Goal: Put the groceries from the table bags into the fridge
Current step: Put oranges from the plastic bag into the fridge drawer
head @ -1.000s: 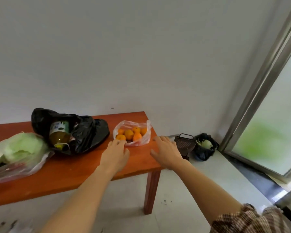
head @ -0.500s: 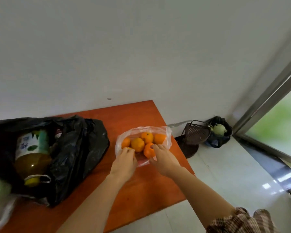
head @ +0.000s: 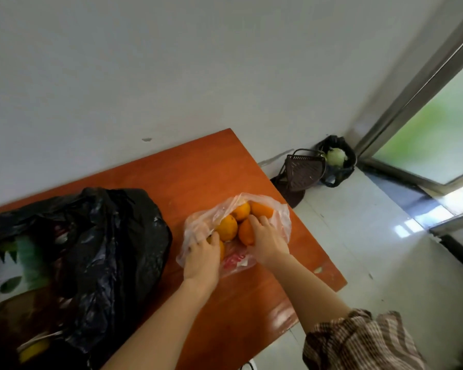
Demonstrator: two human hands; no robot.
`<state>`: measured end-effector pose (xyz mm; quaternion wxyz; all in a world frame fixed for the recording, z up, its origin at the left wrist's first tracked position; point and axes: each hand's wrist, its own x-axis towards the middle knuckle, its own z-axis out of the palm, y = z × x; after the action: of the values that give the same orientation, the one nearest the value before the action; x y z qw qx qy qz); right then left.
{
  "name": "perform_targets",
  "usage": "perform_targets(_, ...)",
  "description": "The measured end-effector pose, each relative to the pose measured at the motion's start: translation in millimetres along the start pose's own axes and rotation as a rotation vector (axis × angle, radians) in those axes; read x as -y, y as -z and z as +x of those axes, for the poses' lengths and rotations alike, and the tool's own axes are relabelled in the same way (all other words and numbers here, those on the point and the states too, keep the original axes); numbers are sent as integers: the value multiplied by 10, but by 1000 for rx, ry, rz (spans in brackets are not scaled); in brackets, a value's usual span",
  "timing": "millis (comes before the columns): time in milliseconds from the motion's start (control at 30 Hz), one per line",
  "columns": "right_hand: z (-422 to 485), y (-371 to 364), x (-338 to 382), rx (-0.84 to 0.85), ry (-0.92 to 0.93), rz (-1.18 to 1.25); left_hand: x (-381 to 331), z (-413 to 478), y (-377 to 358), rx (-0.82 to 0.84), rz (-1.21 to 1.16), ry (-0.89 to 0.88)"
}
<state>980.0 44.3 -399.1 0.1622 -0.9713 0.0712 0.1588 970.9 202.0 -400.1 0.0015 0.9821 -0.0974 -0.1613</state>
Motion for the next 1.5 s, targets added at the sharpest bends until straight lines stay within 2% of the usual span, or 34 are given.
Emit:
perform_targets(100,14,-60,47,-31,-6,-18,46,45,-36,30,-13,-41)
perform_targets(233,-43,17,109,-50,-10,-18,167,82,-17,22,-204,-73)
perform_targets(500,-591,537,50,-270,61,289,130,-122,563,-73,-792,8)
perform_targets(600,-884,779,-83,-379,-29,426,14,-163,721,7,-1090,-22)
perform_targets(700,-1220,988,-297,-489,-108,523,-238,-214,870,120,-1263,-171)
perform_targets(833,-1813,1196,-682,-624,-235,604,-841,-425,1025,289,-1417,-323)
perform_targets(1033,-3021,1502,-1472,-796,-420,711,-2175,-990,1243,485,-1402,-554)
perform_targets(1167,-4094,1582,-2151,-950,-523,734,-3186,-1790,1247,593,-1350,-715)
perform_targets(1300,-5122,1686,-2679,-1060,-540,741,-4013,-2615,1231,652,-1318,-828)
perform_targets(1500,-6716,1778,-3517,-1195,-640,678,-5254,-4063,1128,648,-1245,-991)
